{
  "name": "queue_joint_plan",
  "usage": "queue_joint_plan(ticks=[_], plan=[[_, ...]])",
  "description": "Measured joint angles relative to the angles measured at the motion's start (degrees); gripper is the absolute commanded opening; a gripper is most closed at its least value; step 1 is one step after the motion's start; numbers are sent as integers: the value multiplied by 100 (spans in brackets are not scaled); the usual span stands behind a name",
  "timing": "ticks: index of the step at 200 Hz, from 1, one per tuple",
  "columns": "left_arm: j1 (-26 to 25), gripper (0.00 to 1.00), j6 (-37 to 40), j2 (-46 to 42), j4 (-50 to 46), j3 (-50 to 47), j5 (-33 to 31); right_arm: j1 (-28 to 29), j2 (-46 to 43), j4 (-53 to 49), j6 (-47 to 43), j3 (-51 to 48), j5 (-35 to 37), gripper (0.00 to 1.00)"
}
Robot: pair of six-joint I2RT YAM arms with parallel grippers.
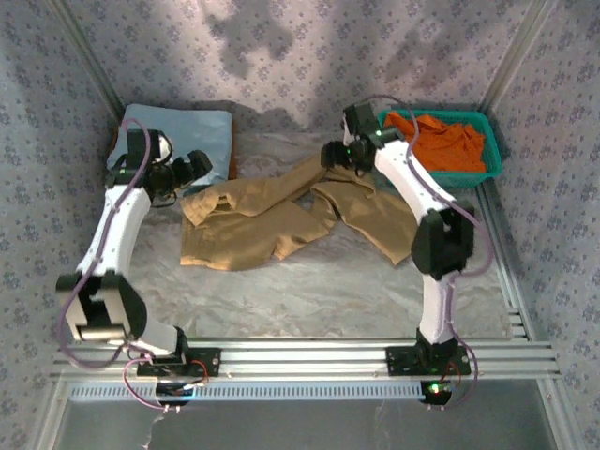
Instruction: Fold and stack the trousers
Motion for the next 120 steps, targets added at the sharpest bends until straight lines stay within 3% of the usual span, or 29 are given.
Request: queue_joint_plan(ticks=[32,51,87,120], plan=[[-1467,95,4,-1611,127,-1128,-472,260,-2474,505,52,-2677,424,75],[-2177,91,-142,-2063,90,-2275,-730,256,-3254,682,140,-3834,549,72],[-2481,89,-409,-1493,361,-3748,-1021,179,-3062,763,229,-5119,586,67],[-2505,79,-509,-1036,1126,-4197,-1226,13,-2695,844,245,-5414,684,61]])
